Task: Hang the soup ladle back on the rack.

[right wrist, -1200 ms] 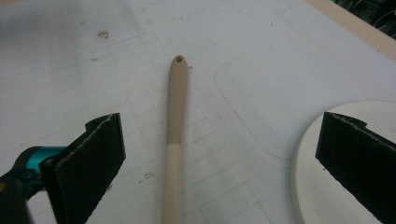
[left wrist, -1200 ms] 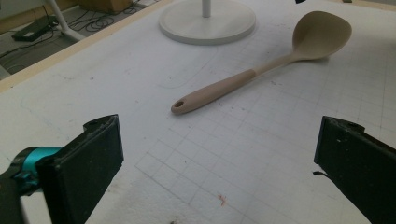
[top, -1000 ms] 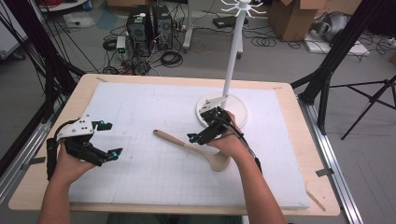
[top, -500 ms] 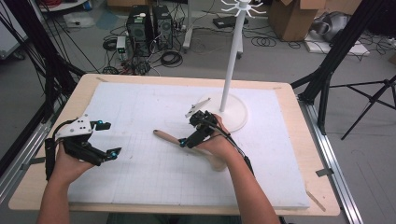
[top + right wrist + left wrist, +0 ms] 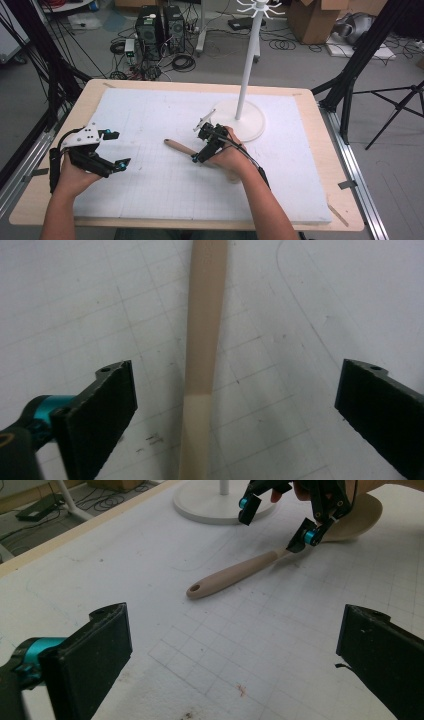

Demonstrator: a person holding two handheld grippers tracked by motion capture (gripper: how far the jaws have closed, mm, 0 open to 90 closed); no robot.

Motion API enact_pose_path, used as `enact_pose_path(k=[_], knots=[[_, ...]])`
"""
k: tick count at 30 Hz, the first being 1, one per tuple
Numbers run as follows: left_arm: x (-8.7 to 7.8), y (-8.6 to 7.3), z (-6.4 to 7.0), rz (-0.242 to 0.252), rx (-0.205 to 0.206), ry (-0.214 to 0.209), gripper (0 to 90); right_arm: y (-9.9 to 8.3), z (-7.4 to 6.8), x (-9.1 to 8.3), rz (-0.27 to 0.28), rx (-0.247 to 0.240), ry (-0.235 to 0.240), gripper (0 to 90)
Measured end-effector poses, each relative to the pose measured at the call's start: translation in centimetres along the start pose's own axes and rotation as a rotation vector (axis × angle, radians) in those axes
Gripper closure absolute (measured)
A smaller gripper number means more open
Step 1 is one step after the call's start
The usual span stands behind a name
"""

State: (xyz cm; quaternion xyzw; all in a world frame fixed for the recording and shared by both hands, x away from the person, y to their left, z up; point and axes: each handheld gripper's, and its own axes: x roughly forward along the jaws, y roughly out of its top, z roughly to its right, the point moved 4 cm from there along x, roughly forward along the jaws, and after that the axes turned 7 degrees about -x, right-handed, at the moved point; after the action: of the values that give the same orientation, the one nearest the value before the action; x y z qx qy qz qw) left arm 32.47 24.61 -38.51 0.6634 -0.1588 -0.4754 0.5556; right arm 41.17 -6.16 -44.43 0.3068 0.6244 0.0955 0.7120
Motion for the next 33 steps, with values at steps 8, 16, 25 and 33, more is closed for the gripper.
enact_pose_path(k=[8, 16, 25, 33], knots=[[-0.06, -0.04, -0.06, 0.0, -0.002, -0.001, 1.7, -0.16, 0.03, 0.32, -0.044, -0.01, 0.003, 13.8], [-0.18, -0.05, -0.12, 0.0, 0.0, 0.001, 1.7, -0.21, 0.05, 0.57, -0.081, 0.003, 0.01, 28.1], [-0.27, 0.0, -0.1, 0.003, 0.001, 0.003, 1.7, -0.2, -0.37, 0.95, -0.111, -0.025, 0.022, 36.2], [-0.34, 0.03, -0.11, 0.008, -0.001, 0.005, 1.7, -0.17, -0.6, 0.86, -0.118, -0.051, 0.035, 47.4]])
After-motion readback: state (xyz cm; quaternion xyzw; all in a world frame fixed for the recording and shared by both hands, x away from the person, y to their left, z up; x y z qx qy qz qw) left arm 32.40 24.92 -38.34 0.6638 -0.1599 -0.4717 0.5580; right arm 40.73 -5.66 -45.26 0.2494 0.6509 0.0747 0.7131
